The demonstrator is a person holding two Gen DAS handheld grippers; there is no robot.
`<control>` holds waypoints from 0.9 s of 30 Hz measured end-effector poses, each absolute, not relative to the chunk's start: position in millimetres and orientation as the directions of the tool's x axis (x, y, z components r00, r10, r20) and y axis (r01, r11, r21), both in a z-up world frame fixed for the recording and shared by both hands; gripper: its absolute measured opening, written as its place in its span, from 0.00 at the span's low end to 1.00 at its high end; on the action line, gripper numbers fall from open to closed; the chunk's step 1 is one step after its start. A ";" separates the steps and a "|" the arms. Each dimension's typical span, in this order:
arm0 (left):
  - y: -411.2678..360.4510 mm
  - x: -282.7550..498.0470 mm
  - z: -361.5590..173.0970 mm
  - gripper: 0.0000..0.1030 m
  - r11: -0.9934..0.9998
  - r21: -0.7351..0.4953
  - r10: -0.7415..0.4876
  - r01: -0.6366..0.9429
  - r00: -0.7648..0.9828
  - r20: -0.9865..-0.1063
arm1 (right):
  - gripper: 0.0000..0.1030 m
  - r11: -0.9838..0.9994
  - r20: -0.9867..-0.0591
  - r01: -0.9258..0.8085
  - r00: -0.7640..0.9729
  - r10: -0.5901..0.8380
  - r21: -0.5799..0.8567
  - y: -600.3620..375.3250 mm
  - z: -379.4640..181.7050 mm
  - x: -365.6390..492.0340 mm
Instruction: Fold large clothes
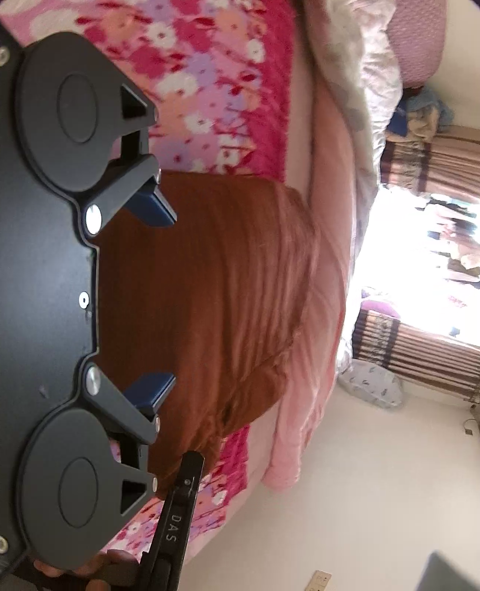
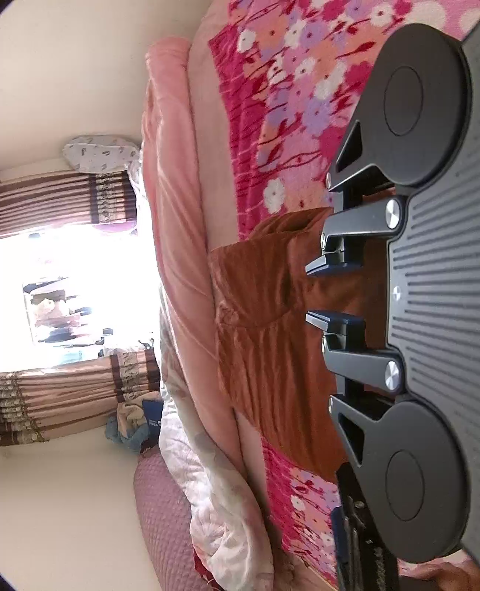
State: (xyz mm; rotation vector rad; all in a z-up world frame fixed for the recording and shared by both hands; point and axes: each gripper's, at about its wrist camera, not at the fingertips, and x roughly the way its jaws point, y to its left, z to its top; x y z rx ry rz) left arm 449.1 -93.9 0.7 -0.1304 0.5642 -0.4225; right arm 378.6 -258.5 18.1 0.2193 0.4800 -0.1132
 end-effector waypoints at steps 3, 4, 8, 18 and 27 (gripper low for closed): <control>-97.3 455.3 -13.4 0.84 0.904 -0.254 -0.428 0.344 0.733 -0.528 | 0.27 0.966 -0.498 0.176 0.865 -0.060 0.188 -262.1 6.0 382.3; -97.6 457.0 -18.2 0.84 0.904 -0.257 -0.428 0.342 0.732 -0.530 | 0.27 0.965 -0.504 0.177 0.862 -0.059 0.191 -262.8 2.2 382.7; -99.4 458.4 -26.5 0.84 0.903 -0.256 -0.429 0.345 0.733 -0.527 | 0.26 0.963 -0.522 0.179 0.851 -0.049 0.201 -264.9 -13.6 384.3; -101.7 459.7 -37.6 0.86 0.909 -0.227 -0.417 0.351 0.739 -0.528 | 0.26 0.964 -0.520 0.179 0.852 -0.052 0.198 -261.7 -32.9 384.8; -100.3 464.3 0.5 0.86 0.915 -0.194 -0.402 0.354 0.762 -0.507 | 0.28 0.963 -0.506 0.175 0.861 -0.049 0.206 -262.8 -5.5 383.1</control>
